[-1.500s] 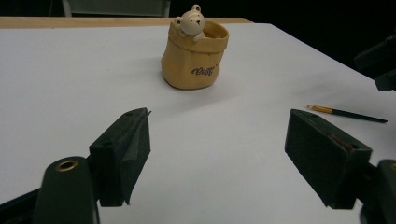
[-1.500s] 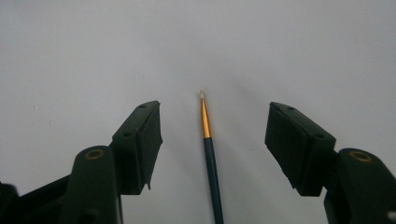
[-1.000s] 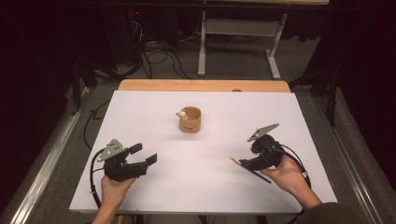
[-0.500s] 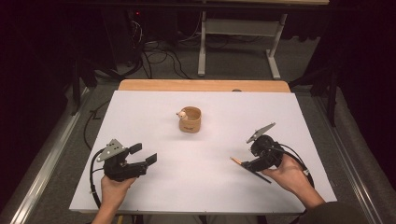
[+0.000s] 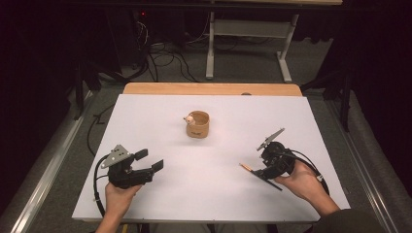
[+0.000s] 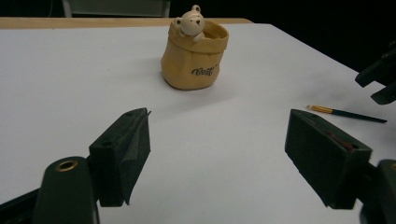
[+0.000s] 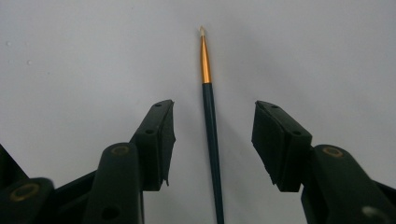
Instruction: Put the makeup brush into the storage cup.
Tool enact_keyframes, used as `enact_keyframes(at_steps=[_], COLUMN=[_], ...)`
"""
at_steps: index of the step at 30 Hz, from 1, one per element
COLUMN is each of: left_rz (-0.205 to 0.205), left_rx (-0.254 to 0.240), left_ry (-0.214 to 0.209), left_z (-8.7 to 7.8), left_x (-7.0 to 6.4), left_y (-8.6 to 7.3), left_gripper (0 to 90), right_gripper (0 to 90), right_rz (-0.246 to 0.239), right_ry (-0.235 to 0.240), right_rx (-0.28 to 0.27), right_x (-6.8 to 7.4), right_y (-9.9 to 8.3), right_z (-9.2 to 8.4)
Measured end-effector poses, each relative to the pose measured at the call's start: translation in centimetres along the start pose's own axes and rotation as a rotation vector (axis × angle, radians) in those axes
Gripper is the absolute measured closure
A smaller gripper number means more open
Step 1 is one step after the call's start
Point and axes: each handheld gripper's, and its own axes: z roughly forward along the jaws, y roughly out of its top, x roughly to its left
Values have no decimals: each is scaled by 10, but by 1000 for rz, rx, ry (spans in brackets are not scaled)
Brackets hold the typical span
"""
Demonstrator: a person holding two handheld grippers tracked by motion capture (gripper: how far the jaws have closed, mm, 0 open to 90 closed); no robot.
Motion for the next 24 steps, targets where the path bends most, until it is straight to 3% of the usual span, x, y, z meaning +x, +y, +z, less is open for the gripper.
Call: enact_keyframes(at_steps=[5, 9, 24], left_rz=[0, 1, -1], left_rx=[-3, -2, 0], left_ry=[-1, -2, -4], left_z=[0, 0, 0], left_x=[0, 0, 0], left_y=[0, 0, 0], left_gripper=[224, 224, 224], right_gripper=[550, 573, 645], right_rz=[-19, -3, -17], right_ry=[-1, -1, 6], right_rx=[22, 44, 106], right_x=[-1, -2, -2], right_y=[-2, -4, -5], right_z=[3, 5, 13])
